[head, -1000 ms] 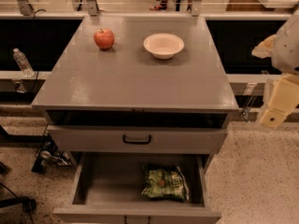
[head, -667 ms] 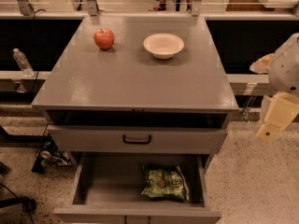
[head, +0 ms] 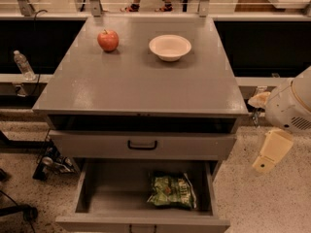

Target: Pick green jalapeno chip bag from middle drawer and place on counter

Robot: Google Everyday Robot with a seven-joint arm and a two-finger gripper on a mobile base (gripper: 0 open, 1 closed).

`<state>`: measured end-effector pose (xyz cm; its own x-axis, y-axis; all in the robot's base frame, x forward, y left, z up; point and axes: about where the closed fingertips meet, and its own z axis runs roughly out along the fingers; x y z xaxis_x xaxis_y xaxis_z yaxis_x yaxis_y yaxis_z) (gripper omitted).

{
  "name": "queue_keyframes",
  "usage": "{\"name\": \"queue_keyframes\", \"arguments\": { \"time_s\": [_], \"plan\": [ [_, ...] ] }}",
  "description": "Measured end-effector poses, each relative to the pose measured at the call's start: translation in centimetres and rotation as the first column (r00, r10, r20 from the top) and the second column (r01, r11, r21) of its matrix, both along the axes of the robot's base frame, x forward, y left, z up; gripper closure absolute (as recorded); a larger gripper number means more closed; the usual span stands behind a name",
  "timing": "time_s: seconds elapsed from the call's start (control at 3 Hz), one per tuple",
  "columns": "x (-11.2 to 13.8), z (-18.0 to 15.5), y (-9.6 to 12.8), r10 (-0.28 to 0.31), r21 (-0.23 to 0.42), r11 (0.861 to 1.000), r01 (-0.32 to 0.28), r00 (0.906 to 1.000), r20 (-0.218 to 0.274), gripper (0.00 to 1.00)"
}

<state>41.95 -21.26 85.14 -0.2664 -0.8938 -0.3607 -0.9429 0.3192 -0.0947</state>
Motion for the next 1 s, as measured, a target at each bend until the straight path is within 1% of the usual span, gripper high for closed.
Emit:
{"name": "queue_keyframes", "arguments": {
  "time_s": [0.33, 0.67, 1.0],
  "plan": [
    [-0.9, -0.8, 0.7, -0.01, -0.015, 1.0, 0.01, 0.9999, -0.002, 0.0],
    [-1.6, -3.8, 2.1, -0.027, -0.033, 0.999, 0.028, 0.9996, 0.001, 0.0],
    [-1.9, -7.3, 3.4, -0.048, 0.004, 0.999, 0.048, 0.9988, -0.002, 0.0]
  ]
}}
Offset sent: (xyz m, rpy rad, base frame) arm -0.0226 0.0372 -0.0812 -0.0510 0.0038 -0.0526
